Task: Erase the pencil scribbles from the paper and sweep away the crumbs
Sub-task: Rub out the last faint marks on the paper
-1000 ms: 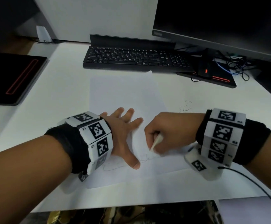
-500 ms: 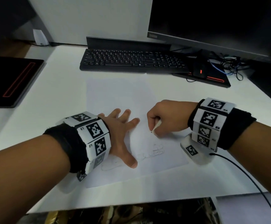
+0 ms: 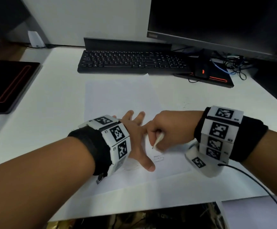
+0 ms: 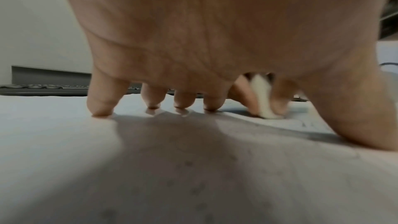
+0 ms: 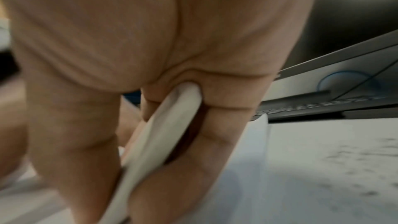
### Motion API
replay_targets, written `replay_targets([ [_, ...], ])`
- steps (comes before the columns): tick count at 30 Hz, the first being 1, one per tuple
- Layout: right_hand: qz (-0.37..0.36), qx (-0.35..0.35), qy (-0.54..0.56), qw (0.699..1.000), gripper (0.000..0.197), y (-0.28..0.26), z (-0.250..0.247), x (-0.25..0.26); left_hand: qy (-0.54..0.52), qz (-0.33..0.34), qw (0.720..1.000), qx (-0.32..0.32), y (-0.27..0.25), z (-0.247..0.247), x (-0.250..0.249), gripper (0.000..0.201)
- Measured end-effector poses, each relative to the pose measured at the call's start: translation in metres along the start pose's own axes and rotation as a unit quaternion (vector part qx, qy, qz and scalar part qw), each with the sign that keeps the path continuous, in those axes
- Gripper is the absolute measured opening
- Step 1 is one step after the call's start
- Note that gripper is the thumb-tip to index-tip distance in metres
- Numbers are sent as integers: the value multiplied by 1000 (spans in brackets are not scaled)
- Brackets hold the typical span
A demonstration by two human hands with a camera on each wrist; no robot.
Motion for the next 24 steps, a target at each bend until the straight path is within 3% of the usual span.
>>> replay_targets([
  [3, 15, -26, 45, 999, 10, 0, -4, -7, -3, -6, 1000, 0, 1, 0, 0, 118],
  [7, -31, 28, 22, 999, 16, -4, 12, 8, 4, -7, 1000, 10, 1, 0, 1, 116],
  [11, 24, -21, 43, 999, 8, 3, -8, -11, 7, -8, 1000, 5, 0, 1, 1, 122],
  [15, -24, 42, 10, 999, 13, -6, 11, 2, 10, -10, 1000, 8, 2, 1, 3, 122],
  [20, 22, -11, 28, 999, 9, 1, -6, -21, 11, -14, 1000, 9, 3, 3, 4, 127],
  [24, -17, 34, -1, 999, 7, -5, 8, -9, 13, -10, 1000, 8, 4, 4, 5, 127],
])
Point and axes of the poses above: each hand's wrist, its own y-axis towards the middle knuckle, its own z-axis out of the palm, x = y × z, the point moved 5 cm from there along y, towards the middle knuckle, and after that the axes turned 15 degrees about z, right-handed, at the moved point
